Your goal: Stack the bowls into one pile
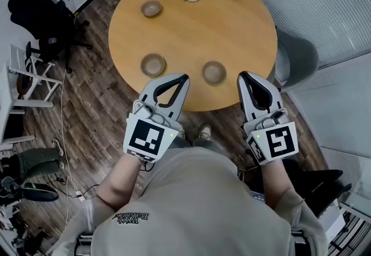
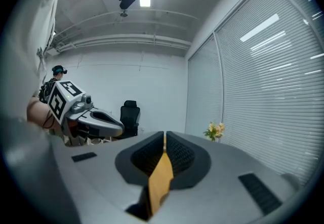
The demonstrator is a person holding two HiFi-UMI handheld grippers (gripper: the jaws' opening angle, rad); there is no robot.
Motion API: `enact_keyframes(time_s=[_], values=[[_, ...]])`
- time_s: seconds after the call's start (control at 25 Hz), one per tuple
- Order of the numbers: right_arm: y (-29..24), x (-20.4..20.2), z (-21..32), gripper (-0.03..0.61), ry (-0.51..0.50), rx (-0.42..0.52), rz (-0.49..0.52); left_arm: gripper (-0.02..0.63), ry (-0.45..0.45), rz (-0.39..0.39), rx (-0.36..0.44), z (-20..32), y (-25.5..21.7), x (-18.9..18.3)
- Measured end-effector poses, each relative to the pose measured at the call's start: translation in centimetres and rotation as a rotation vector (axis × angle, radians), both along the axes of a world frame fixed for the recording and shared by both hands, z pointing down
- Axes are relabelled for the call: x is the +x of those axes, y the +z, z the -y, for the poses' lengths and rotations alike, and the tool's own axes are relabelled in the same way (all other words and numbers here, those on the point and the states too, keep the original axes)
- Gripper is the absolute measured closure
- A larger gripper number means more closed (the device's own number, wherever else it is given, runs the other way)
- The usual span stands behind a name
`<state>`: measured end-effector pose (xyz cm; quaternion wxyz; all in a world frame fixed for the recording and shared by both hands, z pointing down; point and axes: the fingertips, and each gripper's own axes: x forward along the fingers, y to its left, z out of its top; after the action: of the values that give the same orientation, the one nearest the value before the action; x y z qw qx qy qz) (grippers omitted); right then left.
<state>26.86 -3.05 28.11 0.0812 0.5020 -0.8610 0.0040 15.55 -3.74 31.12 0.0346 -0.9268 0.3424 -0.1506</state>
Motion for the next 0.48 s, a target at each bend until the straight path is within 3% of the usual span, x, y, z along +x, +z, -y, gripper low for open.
enact_keyframes(time_s=[0.4,0.48], values=[[0.6,0.2,0.3,0.541,-0.022,-0.023,-0.049,0.595,0.007,0.013,0.011,0.6,-0.9,0.5],[1.0,0.0,0.3,0.512,-0.038,-0.039,-0.074,0.595,0.011,0.035,0.007,0.7,-0.7,0.6]])
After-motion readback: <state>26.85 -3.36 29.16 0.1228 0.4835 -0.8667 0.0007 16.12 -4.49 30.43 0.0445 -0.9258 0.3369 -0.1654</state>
